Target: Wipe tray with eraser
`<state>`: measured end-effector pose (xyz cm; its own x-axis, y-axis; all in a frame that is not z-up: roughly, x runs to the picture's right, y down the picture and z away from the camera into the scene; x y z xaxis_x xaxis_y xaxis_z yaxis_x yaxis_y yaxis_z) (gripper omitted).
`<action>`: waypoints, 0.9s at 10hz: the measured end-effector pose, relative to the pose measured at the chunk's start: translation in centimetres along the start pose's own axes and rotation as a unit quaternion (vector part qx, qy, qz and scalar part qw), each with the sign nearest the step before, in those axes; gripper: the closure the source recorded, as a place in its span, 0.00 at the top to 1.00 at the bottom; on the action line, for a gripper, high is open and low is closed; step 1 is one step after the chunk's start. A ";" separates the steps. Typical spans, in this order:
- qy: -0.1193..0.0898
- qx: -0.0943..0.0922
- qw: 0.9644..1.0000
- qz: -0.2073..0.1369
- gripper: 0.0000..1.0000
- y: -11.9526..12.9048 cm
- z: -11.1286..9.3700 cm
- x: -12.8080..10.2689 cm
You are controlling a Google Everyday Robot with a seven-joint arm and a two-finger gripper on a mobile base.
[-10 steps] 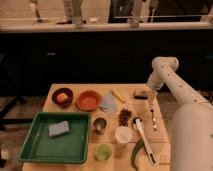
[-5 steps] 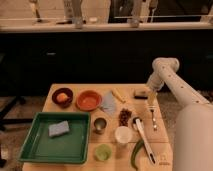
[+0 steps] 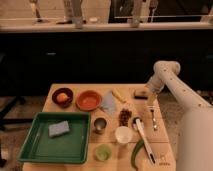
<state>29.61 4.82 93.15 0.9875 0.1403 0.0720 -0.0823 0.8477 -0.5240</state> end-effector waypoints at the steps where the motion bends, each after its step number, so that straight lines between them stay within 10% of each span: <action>1: 0.005 0.007 1.000 0.000 0.80 0.0 0.3 0.3; 9: 0.041 0.042 0.998 -0.013 0.80 -1.5 2.2 -0.7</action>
<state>28.73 4.62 95.74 0.9968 0.0782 0.0142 -0.0635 0.8913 -0.4490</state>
